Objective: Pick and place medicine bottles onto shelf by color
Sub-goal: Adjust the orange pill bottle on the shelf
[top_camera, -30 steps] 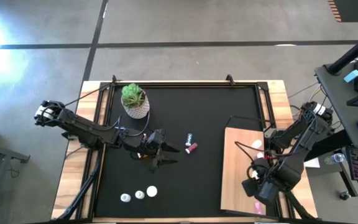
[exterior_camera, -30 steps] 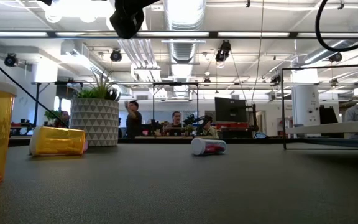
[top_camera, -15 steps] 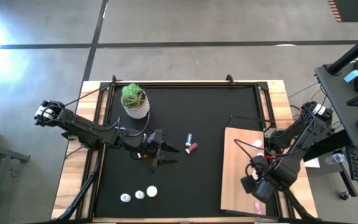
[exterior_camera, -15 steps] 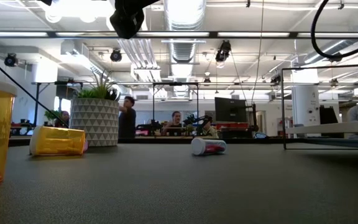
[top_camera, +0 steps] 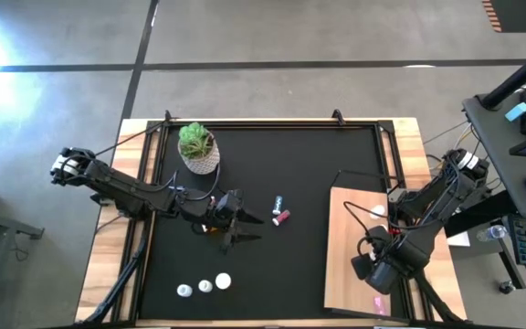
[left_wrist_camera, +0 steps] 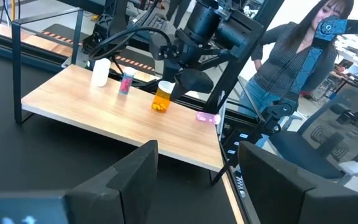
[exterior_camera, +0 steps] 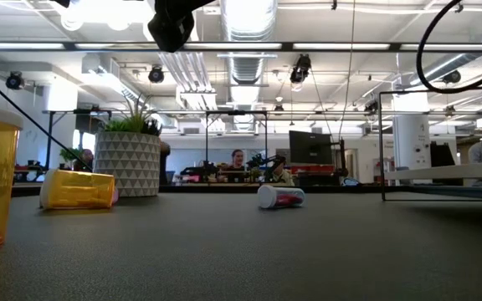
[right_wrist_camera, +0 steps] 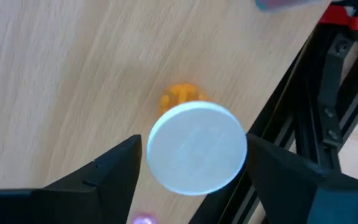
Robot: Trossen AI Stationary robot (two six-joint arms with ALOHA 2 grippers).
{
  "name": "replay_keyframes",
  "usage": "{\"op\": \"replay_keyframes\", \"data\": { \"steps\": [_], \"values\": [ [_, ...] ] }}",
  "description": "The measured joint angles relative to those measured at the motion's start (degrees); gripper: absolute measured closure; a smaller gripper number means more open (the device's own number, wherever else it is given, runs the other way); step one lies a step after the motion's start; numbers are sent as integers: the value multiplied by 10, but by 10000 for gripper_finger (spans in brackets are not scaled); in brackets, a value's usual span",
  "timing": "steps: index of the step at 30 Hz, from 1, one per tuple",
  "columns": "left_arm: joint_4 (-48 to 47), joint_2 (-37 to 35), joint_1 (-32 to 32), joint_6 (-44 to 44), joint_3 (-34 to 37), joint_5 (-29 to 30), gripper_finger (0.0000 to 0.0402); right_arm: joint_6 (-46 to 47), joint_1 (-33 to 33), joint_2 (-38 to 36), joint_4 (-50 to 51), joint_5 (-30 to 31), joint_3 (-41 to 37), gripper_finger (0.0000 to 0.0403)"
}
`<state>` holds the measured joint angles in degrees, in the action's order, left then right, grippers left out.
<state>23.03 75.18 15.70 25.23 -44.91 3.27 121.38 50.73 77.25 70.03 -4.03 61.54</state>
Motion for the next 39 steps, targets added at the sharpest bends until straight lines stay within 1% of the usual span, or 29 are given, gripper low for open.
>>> {"op": "replay_keyframes", "data": {
  "steps": [8,14,19,31,35,39],
  "values": [
    [0,0,0,-1,0,0,194,0,-13,0,0,11,-1,183],
    [0,0,0,-1,1,0,194,-18,-44,0,-3,11,-1,192],
    [0,0,0,-6,2,0,194,-75,-100,0,-4,26,-1,191],
    [-1,0,0,-7,2,0,194,-279,-261,0,19,27,-1,191],
    [-9,0,0,-5,2,0,194,-324,-284,0,16,28,-1,189],
    [-14,0,0,-1,2,-1,194,-328,-285,0,16,27,-1,173]
  ]
}}
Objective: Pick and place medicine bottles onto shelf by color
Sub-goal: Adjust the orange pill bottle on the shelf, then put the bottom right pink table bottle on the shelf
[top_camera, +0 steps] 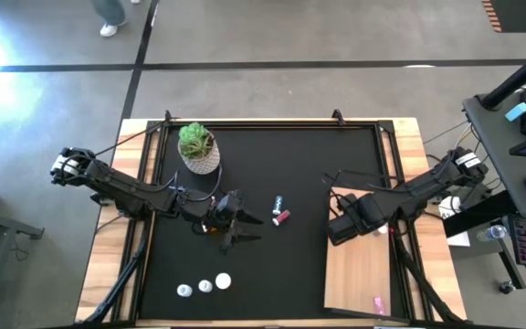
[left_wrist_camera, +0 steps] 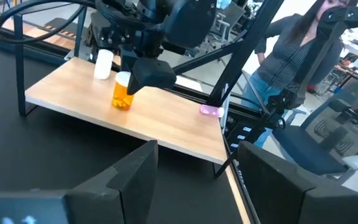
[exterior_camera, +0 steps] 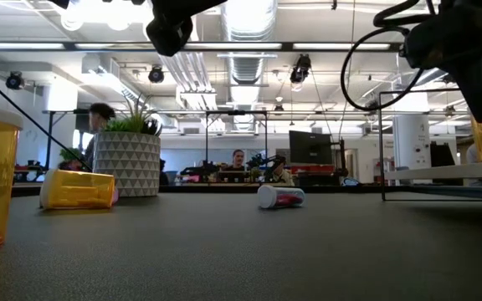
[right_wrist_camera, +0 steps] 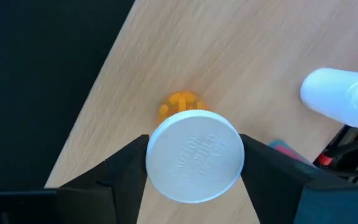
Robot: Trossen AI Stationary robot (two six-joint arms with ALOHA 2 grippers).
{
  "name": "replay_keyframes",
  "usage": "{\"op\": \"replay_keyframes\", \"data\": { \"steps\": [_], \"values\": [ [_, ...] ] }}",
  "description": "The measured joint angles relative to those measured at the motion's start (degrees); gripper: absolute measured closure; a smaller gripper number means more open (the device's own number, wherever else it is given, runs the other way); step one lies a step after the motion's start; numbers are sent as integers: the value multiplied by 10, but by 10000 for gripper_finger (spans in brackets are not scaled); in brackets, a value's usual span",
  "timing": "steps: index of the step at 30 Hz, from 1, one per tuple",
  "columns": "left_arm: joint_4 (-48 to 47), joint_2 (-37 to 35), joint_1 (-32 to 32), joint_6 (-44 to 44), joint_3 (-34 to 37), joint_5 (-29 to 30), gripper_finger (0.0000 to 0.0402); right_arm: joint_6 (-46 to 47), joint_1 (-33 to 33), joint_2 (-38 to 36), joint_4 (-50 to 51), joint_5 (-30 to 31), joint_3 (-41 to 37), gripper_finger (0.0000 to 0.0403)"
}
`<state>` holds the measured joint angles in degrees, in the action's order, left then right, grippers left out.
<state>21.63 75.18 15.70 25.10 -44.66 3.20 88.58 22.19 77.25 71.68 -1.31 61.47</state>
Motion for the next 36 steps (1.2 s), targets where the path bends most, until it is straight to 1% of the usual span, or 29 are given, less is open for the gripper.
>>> {"op": "replay_keyframes", "data": {
  "steps": [4,8,11,14,19,21,23,26,29,33,36],
  "values": [
    [0,0,0,0,0,0,194,-5,0,0,1,0,3,143],
    [2,0,0,1,0,0,194,-15,0,0,4,0,29,116],
    [2,0,0,1,0,0,194,-10,1,0,25,1,61,104],
    [2,0,0,1,0,0,194,28,15,0,42,2,96,103],
    [2,0,0,2,0,0,194,113,78,1,44,-19,134,110],
    [1,0,0,2,0,0,194,155,109,1,45,-24,140,113],
    [1,0,0,2,0,0,194,202,144,1,43,-41,142,113],
    [1,0,0,2,0,0,194,270,197,1,23,-71,137,113],
    [1,0,0,2,0,0,194,325,242,2,-15,-87,129,113],
    [1,0,0,2,0,0,194,392,284,2,-22,-97,119,113],
    [1,0,0,2,0,0,194,427,303,2,-32,-97,107,113]
  ]
}}
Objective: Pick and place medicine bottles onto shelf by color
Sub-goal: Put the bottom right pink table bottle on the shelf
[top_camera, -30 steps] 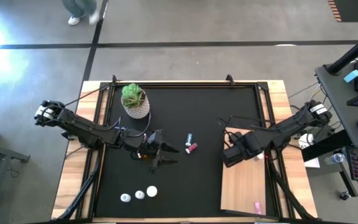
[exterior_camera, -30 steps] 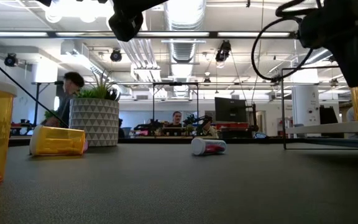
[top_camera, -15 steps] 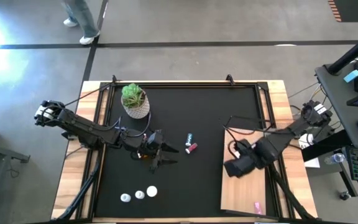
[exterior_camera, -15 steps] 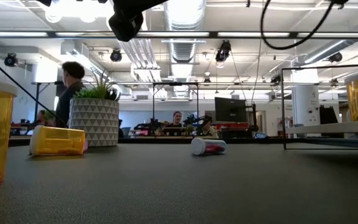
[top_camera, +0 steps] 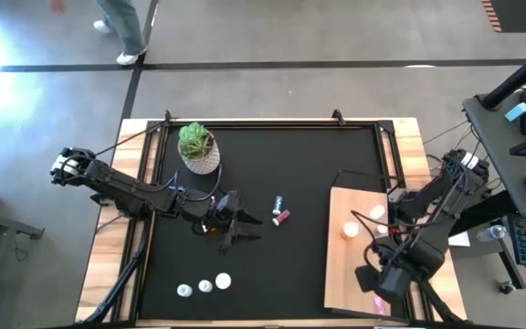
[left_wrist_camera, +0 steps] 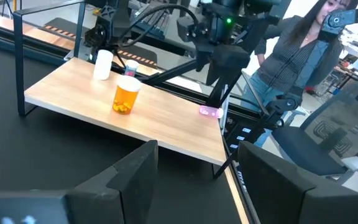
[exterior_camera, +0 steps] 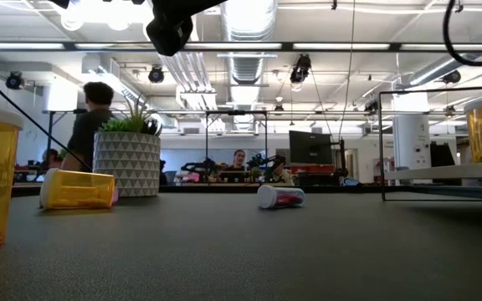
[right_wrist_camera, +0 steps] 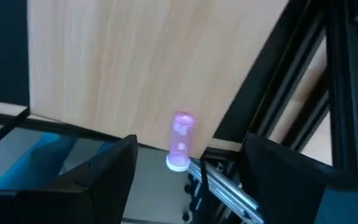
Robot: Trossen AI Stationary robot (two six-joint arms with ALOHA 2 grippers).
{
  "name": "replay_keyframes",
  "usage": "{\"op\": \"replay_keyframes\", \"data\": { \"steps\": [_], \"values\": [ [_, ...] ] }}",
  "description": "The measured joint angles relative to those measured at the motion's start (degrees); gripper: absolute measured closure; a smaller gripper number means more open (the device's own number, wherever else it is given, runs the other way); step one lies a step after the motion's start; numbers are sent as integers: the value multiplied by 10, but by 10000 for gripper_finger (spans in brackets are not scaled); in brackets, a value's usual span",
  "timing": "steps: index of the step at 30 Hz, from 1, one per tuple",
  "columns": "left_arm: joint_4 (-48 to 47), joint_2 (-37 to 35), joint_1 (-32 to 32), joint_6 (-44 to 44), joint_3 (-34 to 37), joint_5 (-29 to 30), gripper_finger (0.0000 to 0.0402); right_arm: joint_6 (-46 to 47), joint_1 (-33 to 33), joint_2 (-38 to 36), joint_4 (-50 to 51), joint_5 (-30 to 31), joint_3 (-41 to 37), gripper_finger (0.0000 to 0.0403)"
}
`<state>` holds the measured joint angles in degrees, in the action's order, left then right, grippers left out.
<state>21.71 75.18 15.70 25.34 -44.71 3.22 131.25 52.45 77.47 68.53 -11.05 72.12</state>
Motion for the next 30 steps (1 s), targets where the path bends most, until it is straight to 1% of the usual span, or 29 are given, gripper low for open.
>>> {"op": "replay_keyframes", "data": {
  "steps": [7,12,15,24,30],
  "values": [
    [0,0,1,0,0,0,194,3,6,0,-124,0,-70,113],
    [0,0,1,0,0,0,194,-2,6,0,-142,-20,-98,113],
    [0,0,1,0,0,0,194,-11,6,0,-175,-43,-110,113],
    [-1,0,0,0,0,0,194,-8,15,0,-248,-46,-155,113],
    [-1,0,0,0,0,0,194,-11,16,0,-251,-44,-171,123]
  ]
}}
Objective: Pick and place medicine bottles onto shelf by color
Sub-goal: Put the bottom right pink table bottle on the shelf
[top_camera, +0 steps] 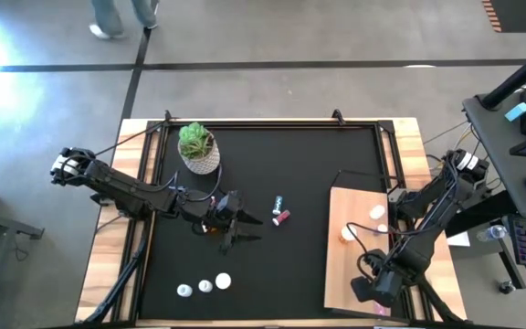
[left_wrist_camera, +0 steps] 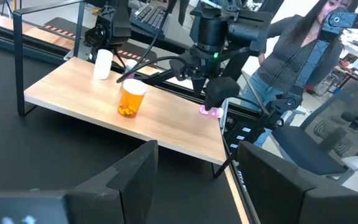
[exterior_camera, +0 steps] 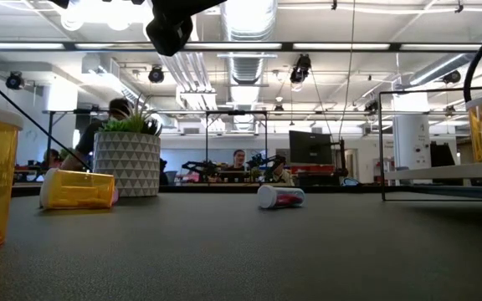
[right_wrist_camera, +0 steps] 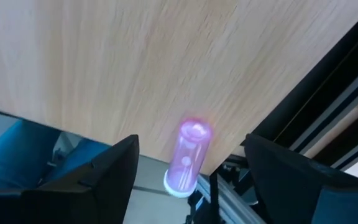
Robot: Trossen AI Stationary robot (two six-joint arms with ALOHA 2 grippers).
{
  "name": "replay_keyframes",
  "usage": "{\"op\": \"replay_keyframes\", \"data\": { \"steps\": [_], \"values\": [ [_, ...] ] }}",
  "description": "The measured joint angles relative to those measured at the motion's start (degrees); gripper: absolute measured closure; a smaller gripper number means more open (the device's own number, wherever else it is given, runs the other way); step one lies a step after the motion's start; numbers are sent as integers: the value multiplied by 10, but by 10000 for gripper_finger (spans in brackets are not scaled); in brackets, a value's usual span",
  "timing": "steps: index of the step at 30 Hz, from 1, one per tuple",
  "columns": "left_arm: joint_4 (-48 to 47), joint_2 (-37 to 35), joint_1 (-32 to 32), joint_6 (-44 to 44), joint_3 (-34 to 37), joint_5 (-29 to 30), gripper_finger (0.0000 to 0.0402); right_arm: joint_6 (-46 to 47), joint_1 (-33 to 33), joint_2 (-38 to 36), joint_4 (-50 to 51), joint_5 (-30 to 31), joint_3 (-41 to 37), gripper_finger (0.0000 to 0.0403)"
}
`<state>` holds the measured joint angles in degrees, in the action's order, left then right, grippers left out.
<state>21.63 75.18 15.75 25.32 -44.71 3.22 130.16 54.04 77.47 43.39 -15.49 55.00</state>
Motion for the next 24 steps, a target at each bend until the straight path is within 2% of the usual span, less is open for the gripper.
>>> {"op": "replay_keyframes", "data": {
  "steps": [5,24],
  "values": [
    [0,0,0,0,0,0,194,1,9,0,-9,0,-6,134],
    [-1,0,0,0,0,0,194,12,25,19,-31,-1,-14,138]
  ]
}}
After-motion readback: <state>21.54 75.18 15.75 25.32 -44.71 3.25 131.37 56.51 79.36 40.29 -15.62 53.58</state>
